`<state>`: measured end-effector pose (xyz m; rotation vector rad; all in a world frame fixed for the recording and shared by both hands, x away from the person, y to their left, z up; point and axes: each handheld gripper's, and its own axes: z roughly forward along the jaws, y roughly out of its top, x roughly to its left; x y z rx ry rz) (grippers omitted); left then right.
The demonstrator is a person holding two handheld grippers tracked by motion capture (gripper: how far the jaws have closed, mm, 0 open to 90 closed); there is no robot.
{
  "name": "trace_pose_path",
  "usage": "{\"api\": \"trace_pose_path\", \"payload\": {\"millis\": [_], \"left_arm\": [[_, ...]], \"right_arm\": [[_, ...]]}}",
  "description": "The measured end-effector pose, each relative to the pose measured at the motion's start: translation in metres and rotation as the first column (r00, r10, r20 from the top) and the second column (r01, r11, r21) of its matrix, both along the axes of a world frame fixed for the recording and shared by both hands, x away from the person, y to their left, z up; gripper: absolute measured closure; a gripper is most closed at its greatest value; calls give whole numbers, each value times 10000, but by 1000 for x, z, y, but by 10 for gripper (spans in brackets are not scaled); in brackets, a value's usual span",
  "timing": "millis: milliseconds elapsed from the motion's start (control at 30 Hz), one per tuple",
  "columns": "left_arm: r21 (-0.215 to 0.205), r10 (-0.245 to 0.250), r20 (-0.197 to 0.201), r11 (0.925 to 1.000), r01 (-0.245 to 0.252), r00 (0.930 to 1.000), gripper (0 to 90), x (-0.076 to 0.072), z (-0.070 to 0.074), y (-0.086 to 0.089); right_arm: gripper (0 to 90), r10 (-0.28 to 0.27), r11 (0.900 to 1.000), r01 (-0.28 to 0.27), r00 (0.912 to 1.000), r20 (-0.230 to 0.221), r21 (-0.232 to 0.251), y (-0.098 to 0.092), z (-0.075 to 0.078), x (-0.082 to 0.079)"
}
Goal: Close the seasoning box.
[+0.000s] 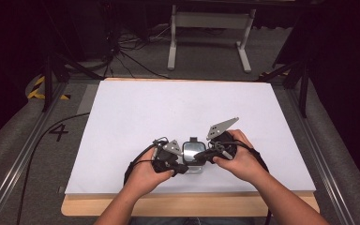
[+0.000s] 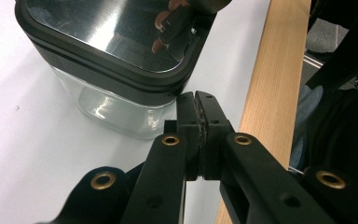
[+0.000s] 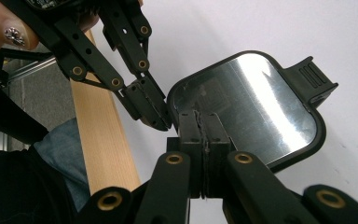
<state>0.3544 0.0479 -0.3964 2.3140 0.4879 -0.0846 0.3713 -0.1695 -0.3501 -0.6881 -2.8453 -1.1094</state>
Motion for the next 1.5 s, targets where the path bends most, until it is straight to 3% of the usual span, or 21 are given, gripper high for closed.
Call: {"api": "trace_pose_path", "payload": {"millis": [167,200,433,500,600,700,733,767,800,833,867,967,1067,1167,1300,1367,1400,1467,1500], "left_arm": [[50,-170,-210,9998,171,9996,843,1,3,3],[162,-204,-80,9997,205,9998,835,2,5,5],[-450,668,347,9969,-652,9972,817,2,26,38],[-642,1208,477,9910,-1176,9915,802,4,31,54],[-766,1938,617,9790,-1890,9791,790,6,34,72],[-670,2735,932,9611,-2681,9573,753,12,30,88],[-670,2735,932,9611,-2681,9573,751,12,30,88],[-604,3065,945,9514,-3019,9472,751,15,26,95],[-642,3225,877,9460,-3177,9425,750,18,23,101],[-803,3542,793,9340,-3482,9318,743,22,18,107],[-818,3720,754,9270,-3661,9252,740,25,13,112],[-919,4221,548,9046,-4163,9049,729,33,0,123],[-976,4456,342,8923,-4408,8946,719,39,-10,129],[-897,4707,599,8808,-4649,8803,662,44,-21,130],[-885,4815,471,8747,-4764,8752,620,49,-33,129],[-959,4848,444,8724,-4793,8735,573,49,-34,128],[-982,4772,469,8764,-4714,8775,560,49,-33,128],[-1088,4755,382,8763,-4694,8789,540,49,-33,127],[-1124,4804,414,8735,-4737,8761,514,49,-33,126]], "right_arm": [[900,-52,9999,51,10000,53,99,-1,3,0],[898,-94,9997,92,9999,66,213,-3,5,0],[766,-651,9941,599,9964,552,901,-23,25,3],[704,-965,9891,874,9926,733,1188,-32,31,6],[637,-1605,9780,1421,9803,1155,1528,-48,35,9],[600,-2097,9704,1870,9663,1492,1529,-65,34,13],[600,-2097,9704,1870,9663,1492,1529,-65,34,13],[592,-2288,9677,2069,9608,1568,1442,-71,31,15],[578,-2575,9615,2365,9532,1582,1399,-80,28,17],[558,-2837,9550,2629,9448,1638,1376,-87,24,19],[531,-3147,9462,2938,9332,1736,1359,-96,18,22],[516,-3789,9236,3605,9099,1690,1301,-117,2,27],[503,-4299,9028,4186,8850,1789,990,-136,-17,31],[503,-4810,8766,4711,8641,1482,983,-152,-39,35],[501,-5554,8314,5465,8228,1207,1003,-167,-67,35],[497,-5464,8368,5448,8252,1429,538,-170,-78,34],[495,-5516,8335,5499,8226,1377,536,-171,-79,34],[489,-5526,8329,5503,8213,1416,588,-171,-79,34],[482,-5546,8317,5511,8192,1464,671,-170,-79,33]]}}
